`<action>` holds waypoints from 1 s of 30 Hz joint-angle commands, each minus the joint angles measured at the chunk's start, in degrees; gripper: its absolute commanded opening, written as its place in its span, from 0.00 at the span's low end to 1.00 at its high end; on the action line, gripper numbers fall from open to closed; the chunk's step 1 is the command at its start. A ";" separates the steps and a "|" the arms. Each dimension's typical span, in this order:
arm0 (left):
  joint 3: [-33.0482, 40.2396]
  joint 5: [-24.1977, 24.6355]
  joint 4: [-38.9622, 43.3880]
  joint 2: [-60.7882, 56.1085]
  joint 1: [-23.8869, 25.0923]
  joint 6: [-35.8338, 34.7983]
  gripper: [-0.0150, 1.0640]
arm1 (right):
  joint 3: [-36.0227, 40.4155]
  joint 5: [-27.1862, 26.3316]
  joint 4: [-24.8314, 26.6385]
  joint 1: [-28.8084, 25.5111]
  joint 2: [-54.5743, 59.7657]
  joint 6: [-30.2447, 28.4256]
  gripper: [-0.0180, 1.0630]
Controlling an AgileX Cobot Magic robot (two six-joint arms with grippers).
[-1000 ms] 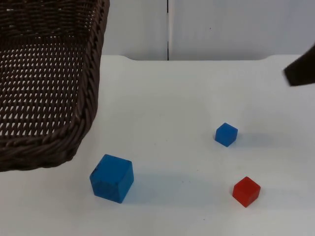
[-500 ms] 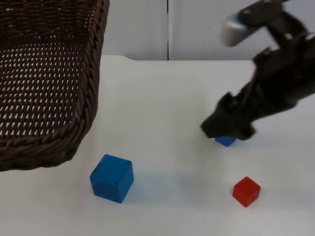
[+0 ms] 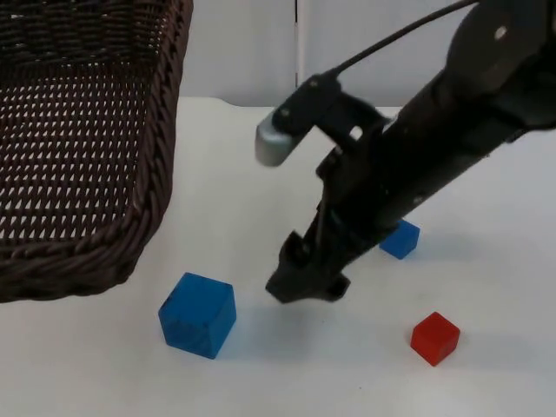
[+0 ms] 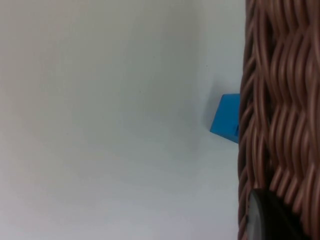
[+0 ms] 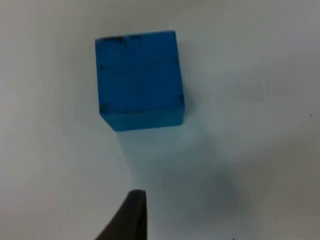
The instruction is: Pick up the basket with the left hand and place the largest block into the basket with the right hand.
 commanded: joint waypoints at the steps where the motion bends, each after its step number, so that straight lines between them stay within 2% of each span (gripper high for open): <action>1: -0.13 -0.41 -1.74 -0.81 0.14 0.27 0.01 | -0.37 -0.80 0.95 0.57 0.88 -2.25 0.99; 2: -0.13 -0.41 -1.74 -0.81 0.14 0.27 0.01 | -0.37 -0.97 1.83 0.66 1.54 -4.33 0.99; 4: -0.13 -0.41 -1.74 -0.81 0.14 0.27 0.01 | -0.50 -1.11 8.80 0.87 2.95 -12.85 0.99; 5: -0.13 -0.41 -1.74 -0.81 0.14 0.27 0.01 | -0.50 -1.11 8.80 0.87 2.95 -12.85 0.99; 8: -0.13 -0.41 -1.63 -0.81 0.14 0.27 0.01 | -0.50 -1.02 23.06 0.87 4.56 -28.11 0.99; 9: -0.13 -0.41 -1.63 -0.81 0.14 0.27 0.01 | -0.50 -1.02 23.06 0.87 4.56 -28.11 0.99; 11: -0.13 -0.54 -1.63 -0.81 0.14 0.27 0.01 | -0.50 -0.77 33.99 0.87 6.26 -39.17 0.99; 14: -0.13 -0.66 -1.49 -0.81 0.14 0.27 0.01 | -0.57 0.38 42.18 0.87 8.46 -47.77 0.99; 15: -0.13 -0.66 -1.49 -0.81 0.14 0.27 0.01 | -0.57 0.38 42.18 0.87 8.46 -47.77 0.99; 19: -0.13 -0.90 -1.49 -0.81 0.14 0.27 0.01 | -1.61 -0.13 47.69 1.55 10.98 -53.26 0.99; 22: -0.13 -0.93 -1.39 -0.81 0.14 0.27 0.01 | -2.02 -0.39 47.81 2.66 11.64 -54.27 0.99; 25: -0.13 -1.15 -1.26 -0.81 0.14 0.27 0.01 | -3.17 -3.96 47.67 5.20 13.34 -55.08 0.99; 30: -0.13 -1.28 -1.15 -0.81 0.14 0.27 0.01 | -5.89 -4.39 48.60 6.83 15.65 -55.17 0.99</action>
